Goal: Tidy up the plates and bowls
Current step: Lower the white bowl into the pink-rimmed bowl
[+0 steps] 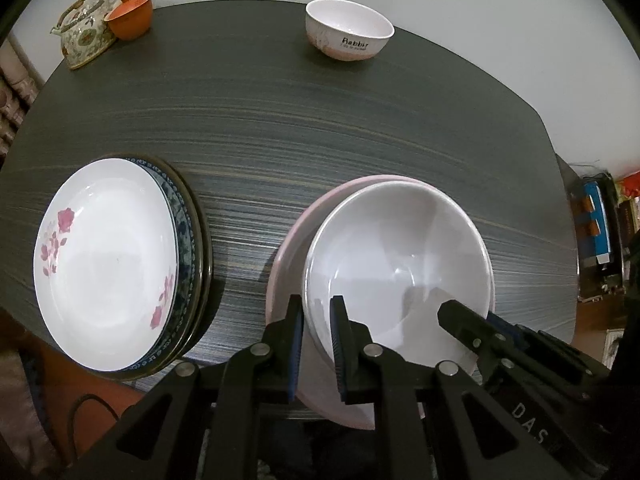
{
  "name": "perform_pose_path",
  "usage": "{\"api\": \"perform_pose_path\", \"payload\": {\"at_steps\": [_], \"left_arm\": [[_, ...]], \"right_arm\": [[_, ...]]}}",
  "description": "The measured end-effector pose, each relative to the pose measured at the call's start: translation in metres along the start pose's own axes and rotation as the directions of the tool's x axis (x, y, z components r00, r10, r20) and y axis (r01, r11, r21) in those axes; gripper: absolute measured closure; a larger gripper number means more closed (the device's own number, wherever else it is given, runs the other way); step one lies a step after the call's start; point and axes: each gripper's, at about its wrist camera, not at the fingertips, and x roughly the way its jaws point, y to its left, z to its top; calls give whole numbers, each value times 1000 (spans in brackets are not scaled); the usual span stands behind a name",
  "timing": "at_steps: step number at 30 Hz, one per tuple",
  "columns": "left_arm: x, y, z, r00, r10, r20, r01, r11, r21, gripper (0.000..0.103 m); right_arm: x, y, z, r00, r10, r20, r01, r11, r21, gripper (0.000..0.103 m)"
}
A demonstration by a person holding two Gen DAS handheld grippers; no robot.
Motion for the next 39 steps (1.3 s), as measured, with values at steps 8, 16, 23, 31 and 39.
{"api": "perform_pose_path", "payload": {"at_steps": [8, 16, 23, 31, 39], "left_arm": [[2, -5, 3, 1000, 12, 1, -12, 1000, 5, 90], [4, -9, 3, 999, 31, 10, -31, 999, 8, 90], [4, -13, 1, 998, 52, 21, -52, 998, 18, 89], [6, -13, 2, 998, 53, 22, -54, 998, 17, 88], [7, -18, 3, 998, 59, 22, -60, 998, 20, 84]], "right_arm": [[4, 2, 0, 1000, -3, -10, 3, 1000, -7, 86], [6, 1, 0, 1000, -4, -20, 4, 1000, -4, 86], [7, 2, -2, 1000, 0, -18, 0, 1000, 4, 86], [7, 2, -2, 1000, 0, -14, 0, 1000, 8, 85], [6, -2, -2, 1000, 12, -19, -12, 1000, 13, 84]]}}
